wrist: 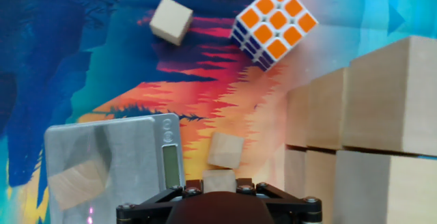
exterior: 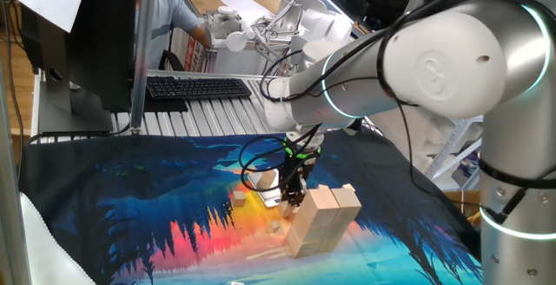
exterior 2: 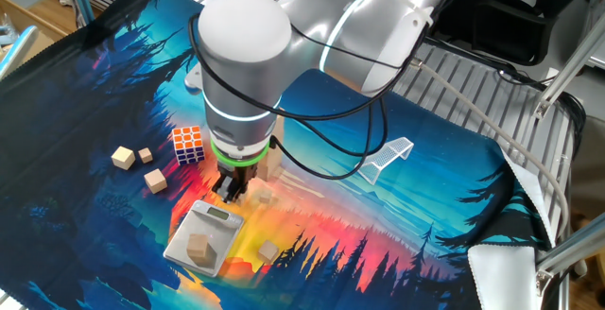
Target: Stack the blocks into a pyramid shape
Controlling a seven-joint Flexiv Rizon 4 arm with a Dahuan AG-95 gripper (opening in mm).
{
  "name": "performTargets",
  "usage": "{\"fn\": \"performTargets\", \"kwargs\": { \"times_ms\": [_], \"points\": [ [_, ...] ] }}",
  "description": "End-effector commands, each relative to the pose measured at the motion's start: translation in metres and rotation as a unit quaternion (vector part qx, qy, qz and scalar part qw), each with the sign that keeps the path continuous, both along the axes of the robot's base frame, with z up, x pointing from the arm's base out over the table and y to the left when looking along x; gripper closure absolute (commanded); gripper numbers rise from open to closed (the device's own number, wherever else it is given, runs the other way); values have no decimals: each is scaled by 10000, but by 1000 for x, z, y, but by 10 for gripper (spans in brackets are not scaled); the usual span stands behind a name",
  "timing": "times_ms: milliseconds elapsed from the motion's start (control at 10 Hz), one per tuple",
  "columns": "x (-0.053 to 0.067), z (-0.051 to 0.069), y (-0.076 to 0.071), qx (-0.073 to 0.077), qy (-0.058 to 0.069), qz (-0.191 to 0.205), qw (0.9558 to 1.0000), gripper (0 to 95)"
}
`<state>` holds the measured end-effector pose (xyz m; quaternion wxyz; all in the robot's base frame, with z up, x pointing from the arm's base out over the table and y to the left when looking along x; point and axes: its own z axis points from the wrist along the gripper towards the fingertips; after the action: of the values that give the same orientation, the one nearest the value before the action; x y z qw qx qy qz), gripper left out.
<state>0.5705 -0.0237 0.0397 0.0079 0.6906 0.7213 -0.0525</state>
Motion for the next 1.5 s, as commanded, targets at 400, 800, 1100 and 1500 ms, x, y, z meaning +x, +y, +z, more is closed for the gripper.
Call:
{"fn": "performTargets", "kwargs": {
  "times_ms": [400,800,1100,1500],
  "points": [
    [2,-5,-1,42,-20,8,10000,950],
    [4,-9,-4,102,-21,7,9999,950],
    [4,-14,-4,121,-20,-3,9999,950],
    [4,-17,-5,119,-6,11,9999,950]
  ]
}}
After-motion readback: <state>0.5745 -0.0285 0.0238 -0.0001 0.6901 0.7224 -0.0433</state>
